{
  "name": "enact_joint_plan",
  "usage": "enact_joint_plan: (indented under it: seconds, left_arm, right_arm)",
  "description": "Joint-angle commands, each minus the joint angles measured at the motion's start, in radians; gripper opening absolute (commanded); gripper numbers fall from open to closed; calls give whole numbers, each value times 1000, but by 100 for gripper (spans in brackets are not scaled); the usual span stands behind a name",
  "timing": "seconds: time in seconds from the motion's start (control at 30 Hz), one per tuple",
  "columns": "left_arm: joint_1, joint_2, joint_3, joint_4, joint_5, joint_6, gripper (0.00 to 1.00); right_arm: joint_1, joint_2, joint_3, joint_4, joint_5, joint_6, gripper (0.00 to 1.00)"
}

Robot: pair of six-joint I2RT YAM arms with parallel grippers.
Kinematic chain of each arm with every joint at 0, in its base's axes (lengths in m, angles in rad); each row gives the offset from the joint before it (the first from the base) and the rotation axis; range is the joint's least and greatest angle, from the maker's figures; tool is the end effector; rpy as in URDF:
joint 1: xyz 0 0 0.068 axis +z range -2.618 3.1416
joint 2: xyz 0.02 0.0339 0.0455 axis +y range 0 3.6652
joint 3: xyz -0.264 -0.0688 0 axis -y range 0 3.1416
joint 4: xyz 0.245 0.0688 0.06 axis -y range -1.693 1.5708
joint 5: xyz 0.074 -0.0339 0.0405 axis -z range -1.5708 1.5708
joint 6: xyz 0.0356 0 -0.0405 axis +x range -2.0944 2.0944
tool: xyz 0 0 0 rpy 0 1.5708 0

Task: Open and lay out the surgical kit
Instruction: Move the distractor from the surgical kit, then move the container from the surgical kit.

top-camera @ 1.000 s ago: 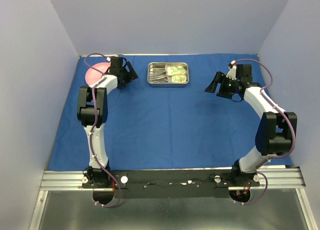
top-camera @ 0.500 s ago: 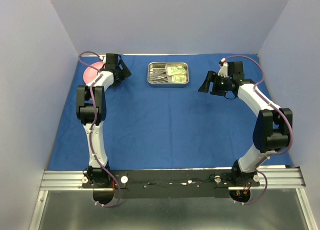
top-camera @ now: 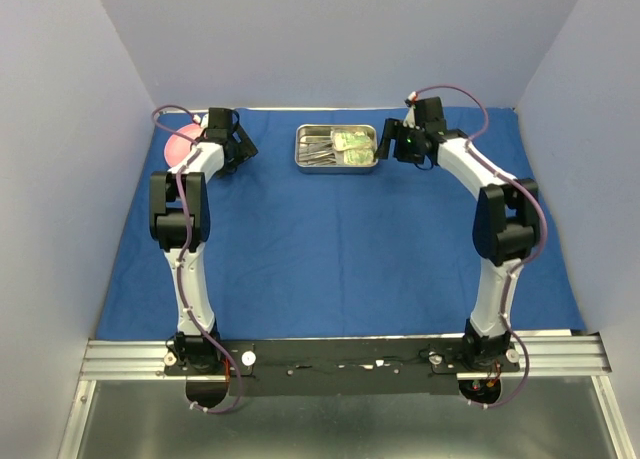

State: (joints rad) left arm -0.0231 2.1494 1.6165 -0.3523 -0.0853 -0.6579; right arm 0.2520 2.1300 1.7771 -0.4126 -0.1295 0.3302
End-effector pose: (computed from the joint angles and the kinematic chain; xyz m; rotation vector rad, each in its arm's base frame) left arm 0.4751 -0.0079 0.1770 -0.8037 2.3265 -0.1943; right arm 0.4729 0.1265 0.2332 0.0272 2.3703 0.4368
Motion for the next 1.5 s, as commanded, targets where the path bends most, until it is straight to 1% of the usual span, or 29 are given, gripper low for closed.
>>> enact_joint_plan:
  seconds: [0.0,0.1,0.13,0.17,0.3,0.33,0.4,0.43,0.5,0.53,0.57,0.6,0.63,0.7,0.73,0.8,0.83,0.93,0.97,1.0,1.03,1.07,1.1,1.13,1.2,1.37,1.4,1.43,1.47]
  left_arm:
    - [-38,-164,-107,-65,32,17,99]
    - [-75,-291,-219,-57,30,32,99]
    - [-81,-356,-280,-56,27,37,99]
    - [-89,-388,-308,-57,22,49,99]
    - [-110,-543,-452,-77,-39,81,99]
    - [-112,-607,-511,-76,-50,89,99]
    - [-112,-667,-567,-74,-79,115,99]
    - [-112,-722,-614,-73,-111,122,99]
    - [-112,-775,-656,-71,-142,141,99]
    - [-112,-822,-694,-59,-175,159,99]
    - [-110,-842,-713,-51,-195,167,99]
    - [-110,-862,-728,-45,-214,176,99]
    - [-110,-888,-751,-37,-235,182,99]
    - [-109,-907,-767,-31,-290,198,99]
    - [-109,-918,-779,-27,-306,199,99]
    - [-109,-921,-787,-20,-347,201,99]
    - [-109,-921,-785,-22,-356,199,99]
    - [-109,-918,-774,-27,-381,193,99]
    - [-109,-918,-773,-25,-384,193,99]
    - [-109,-918,-770,-27,-393,192,99]
    - [-109,-915,-767,-31,-399,188,99]
    - [-109,-915,-765,-36,-401,188,99]
    - [-109,-915,-765,-39,-407,185,99]
    - [-109,-915,-765,-43,-413,181,99]
    - [-110,-915,-764,-47,-419,178,99]
    - [-110,-905,-762,-50,-419,170,99]
    - [-110,-904,-762,-50,-418,172,99]
    - [-110,-902,-764,-48,-416,172,99]
    - [-110,-901,-764,-50,-418,172,99]
  right_arm:
    - [15,132,165,-138,123,36,78]
    - [16,204,244,-183,123,44,76]
    - [16,217,275,-193,123,46,74]
    - [16,231,294,-215,152,49,73]
    - [16,292,358,-256,175,50,71]
    - [15,310,369,-262,182,52,69]
    - [16,326,404,-294,212,55,67]
    - [16,332,409,-302,224,59,63]
    - [16,326,403,-318,267,72,58]
    - [15,318,397,-325,284,78,49]
    - [15,295,384,-325,300,81,44]
    - [13,279,346,-322,332,84,41]
    - [9,263,319,-318,346,87,35]
    - [-2,206,273,-315,379,110,30]
    - [-16,187,219,-316,389,118,26]
    - [-36,127,159,-321,419,144,24]
    - [-55,104,95,-322,429,151,23]
    - [-101,-8,-34,-313,459,191,22]
    - [-117,-45,-139,-301,464,205,22]
    - [-131,-79,-190,-293,470,242,22]
    - [-163,-153,-255,-281,470,259,22]
    - [-178,-191,-356,-266,470,277,22]
    - [-195,-221,-413,-259,479,315,22]
    - [-221,-289,-456,-256,479,331,22]
    - [-246,-343,-571,-252,478,369,22]
    - [-338,-488,-749,-270,438,452,22]
    - [-347,-508,-771,-265,429,467,24]
    - [-358,-530,-813,-258,406,468,30]
    - [-359,-548,-826,-247,403,469,32]
